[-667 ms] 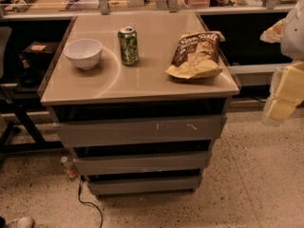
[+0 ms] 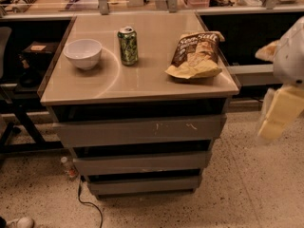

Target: Open bottom drawer

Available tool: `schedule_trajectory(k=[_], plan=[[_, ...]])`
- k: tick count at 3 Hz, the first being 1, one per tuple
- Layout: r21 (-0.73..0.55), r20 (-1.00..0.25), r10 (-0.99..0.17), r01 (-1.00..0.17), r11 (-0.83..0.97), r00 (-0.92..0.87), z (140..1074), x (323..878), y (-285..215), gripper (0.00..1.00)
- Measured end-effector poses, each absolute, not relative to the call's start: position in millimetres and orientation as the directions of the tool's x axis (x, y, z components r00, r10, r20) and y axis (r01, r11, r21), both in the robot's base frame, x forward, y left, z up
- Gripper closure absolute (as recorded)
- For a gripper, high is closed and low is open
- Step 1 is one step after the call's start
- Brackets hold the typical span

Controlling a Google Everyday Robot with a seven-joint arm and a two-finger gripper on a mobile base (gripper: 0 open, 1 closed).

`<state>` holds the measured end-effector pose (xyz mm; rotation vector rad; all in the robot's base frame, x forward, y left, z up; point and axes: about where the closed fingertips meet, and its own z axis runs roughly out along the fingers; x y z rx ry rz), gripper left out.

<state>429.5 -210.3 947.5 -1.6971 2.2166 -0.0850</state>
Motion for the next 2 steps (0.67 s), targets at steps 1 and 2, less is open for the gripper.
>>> schedule_trajectory(k=[1,2], plan=[[-0.182,-0.246,-0.933,-0.933,0.310,-0.262,878,412,-210,0.00],[-0.099,-0.240,-0.926,-0.941,0.323,-0.292,812,393,-209,0.00]])
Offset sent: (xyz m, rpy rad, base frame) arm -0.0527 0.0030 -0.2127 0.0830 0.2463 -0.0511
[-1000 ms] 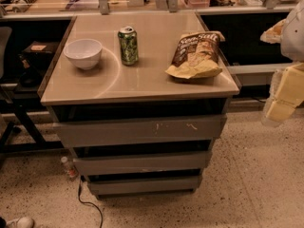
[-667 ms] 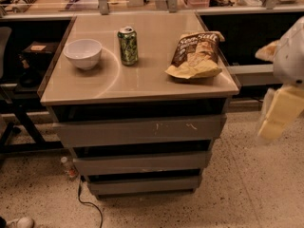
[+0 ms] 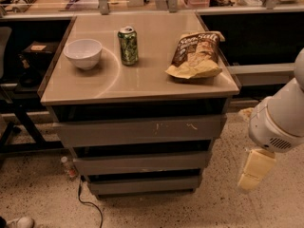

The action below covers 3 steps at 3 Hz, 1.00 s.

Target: Open bottom drawer

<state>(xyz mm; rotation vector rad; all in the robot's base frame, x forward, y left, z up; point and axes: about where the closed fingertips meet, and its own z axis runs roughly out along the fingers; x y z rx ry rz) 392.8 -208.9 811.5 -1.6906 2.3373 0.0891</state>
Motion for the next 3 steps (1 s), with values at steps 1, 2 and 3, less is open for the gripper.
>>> schedule_trajectory(k=[1,2,3], plan=[[-0.099,-0.240,-0.926,-0.941,0.323,-0.292,811,393,-209,0.00],[-0.064,-0.252,-0.918,-0.941,0.331,-0.306,795,387,-203,0.00],[0.003,-0.271,-0.902,-0.938,0.347,-0.335,745,374,-180,0.00]])
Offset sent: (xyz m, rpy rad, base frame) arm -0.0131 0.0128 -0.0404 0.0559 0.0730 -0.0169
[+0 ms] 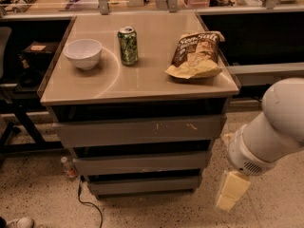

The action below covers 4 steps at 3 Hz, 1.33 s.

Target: Open bottom drawer

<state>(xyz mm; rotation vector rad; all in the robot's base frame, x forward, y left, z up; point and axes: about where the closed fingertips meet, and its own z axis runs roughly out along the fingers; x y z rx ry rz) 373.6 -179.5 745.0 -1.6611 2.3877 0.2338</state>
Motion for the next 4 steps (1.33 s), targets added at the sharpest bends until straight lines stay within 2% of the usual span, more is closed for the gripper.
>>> schedule_trajectory(k=[2,4], plan=[[0.130,-0.302,-0.852,-0.904,0.407,-0.427,630,354,-138,0.00],[0.177,-0.309,-0.833,-0.888,0.424,-0.459,592,349,-130,0.00]])
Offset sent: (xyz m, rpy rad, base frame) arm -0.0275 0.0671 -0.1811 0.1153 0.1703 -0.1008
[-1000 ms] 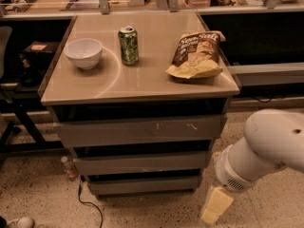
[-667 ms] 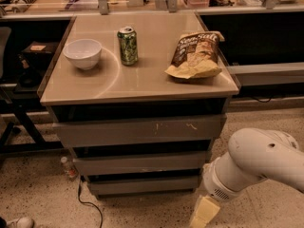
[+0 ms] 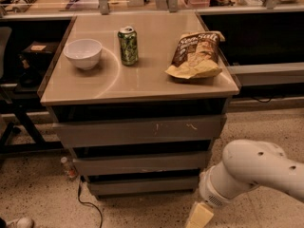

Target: Open bottom drawer

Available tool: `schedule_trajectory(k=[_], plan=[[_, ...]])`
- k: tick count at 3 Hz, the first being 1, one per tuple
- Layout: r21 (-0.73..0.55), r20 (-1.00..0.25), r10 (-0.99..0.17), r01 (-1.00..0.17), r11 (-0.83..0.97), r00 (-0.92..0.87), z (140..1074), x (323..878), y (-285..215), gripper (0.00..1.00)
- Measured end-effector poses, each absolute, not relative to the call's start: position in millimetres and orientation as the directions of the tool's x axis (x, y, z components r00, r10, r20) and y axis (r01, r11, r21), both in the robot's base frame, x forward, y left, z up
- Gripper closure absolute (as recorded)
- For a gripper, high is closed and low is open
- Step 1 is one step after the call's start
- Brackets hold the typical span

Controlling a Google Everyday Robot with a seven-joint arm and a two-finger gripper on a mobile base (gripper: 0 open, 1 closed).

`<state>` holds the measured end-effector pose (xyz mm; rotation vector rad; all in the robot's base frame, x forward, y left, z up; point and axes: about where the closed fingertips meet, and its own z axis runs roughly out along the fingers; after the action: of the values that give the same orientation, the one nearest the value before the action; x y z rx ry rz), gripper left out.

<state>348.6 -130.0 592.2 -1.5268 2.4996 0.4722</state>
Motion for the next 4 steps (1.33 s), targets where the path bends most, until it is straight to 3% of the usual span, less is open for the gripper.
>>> schedule_trajectory(k=[2,4], plan=[[0.275,-0.388,-0.755,-0.848,0.453,-0.529,475,365,-88,0.00],[0.270,-0.425,-0.738,-0.851,0.449,-0.524,447,380,-79,0.00]])
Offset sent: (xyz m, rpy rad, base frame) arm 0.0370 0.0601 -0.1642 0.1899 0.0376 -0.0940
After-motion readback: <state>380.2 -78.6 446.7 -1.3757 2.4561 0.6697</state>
